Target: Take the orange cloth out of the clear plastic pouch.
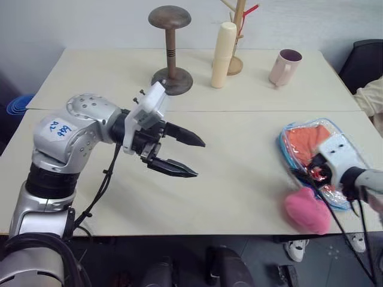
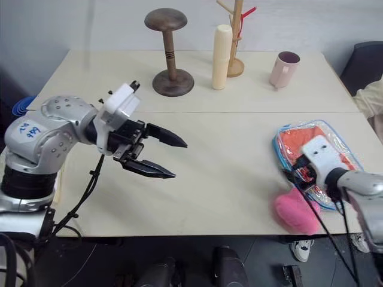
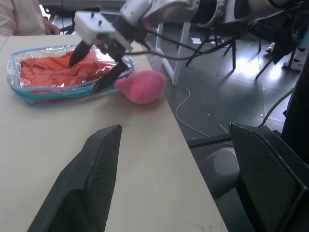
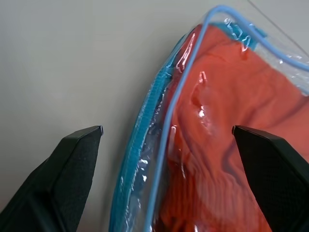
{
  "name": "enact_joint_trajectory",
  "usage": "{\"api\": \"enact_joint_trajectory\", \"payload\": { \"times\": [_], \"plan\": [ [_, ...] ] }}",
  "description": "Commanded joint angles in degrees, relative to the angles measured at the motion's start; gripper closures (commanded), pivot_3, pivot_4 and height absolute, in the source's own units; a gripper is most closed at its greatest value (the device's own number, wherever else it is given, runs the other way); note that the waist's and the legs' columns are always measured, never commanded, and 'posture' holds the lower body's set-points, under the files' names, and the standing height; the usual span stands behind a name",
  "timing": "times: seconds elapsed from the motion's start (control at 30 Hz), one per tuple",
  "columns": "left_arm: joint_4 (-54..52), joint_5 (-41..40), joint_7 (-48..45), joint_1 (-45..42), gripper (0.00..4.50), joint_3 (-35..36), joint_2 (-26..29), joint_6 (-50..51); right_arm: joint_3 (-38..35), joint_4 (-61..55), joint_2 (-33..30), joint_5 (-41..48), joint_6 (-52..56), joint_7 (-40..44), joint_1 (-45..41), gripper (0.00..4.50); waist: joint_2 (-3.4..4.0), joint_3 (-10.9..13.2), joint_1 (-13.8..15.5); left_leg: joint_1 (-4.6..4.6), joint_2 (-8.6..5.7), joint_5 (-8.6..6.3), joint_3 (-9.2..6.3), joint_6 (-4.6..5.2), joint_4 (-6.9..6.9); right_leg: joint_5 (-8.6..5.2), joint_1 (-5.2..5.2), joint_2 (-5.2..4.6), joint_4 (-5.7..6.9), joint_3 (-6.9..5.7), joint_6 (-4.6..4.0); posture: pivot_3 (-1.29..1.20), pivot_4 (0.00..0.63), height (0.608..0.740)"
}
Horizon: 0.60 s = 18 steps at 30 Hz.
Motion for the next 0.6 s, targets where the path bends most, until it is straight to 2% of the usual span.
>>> {"api": "enact_joint_trajectory", "payload": {
  "times": [0.03,0.07,0.17,0.47,0.57,0.6],
  "plan": [
    [-0.49,1.1,-0.2,-1.58,0.79,-0.21,0.09,-1.6,3.55,4.24,0.79,-4.62,-0.03,-2.61,-3.74,0.0,0.01,0.0,0.19,0.0,0.0,0.0,-0.02,0.0,-0.02,0.0,-0.01,0.0,0.01,-0.02,0.0,0.0,0.15,0.74],
    [-0.42,1.28,-0.11,-1.65,0.79,-0.31,0.06,-1.74,4.87,6.0,1.05,-6.07,-0.28,-3.38,-4.76,0.0,0.01,0.0,0.19,-0.03,0.0,0.0,-0.03,0.0,-0.02,0.0,-0.02,0.0,0.02,-0.03,0.0,0.0,0.15,0.74],
    [-0.47,1.67,0.41,-1.9,0.77,-0.27,0.05,-1.78,6.52,10.06,1.95,-8.59,-1.67,-4.85,-6.76,0.57,0.01,0.0,0.44,-0.04,-0.01,0.01,-0.05,0.03,0.0,0.0,0.02,-0.04,-0.01,-0.04,0.0,0.0,0.15,0.74],
    [-0.98,1.6,2.25,-1.36,0.77,0.54,0.26,-1.37,6.34,8.72,2.21,-9.3,-3.41,-2.58,-5.78,3.55,0.01,0.0,0.58,-0.06,-0.03,0.0,-0.16,0.05,0.0,0.0,0.06,-0.07,-0.02,-0.13,0.0,0.0,0.15,0.74],
    [-1.42,1.39,2.64,-0.7,0.77,0.85,0.62,-1.28,7.2,8.36,1.9,-9.29,-6.26,-0.64,-5.92,4.44,0.01,0.0,0.53,-0.06,-0.03,0.0,-0.16,0.05,0.0,0.0,0.07,-0.07,-0.03,-0.14,0.0,0.0,0.15,0.74],
    [-1.71,1.14,2.93,-0.44,0.77,1.15,0.82,-1.0,7.98,8.04,1.98,-9.17,-8.97,0.99,-6.18,4.47,0.01,0.0,0.46,-0.06,-0.03,0.0,-0.17,0.05,0.0,0.0,0.07,-0.07,-0.03,-0.14,0.0,0.0,0.15,0.74]
  ]
}}
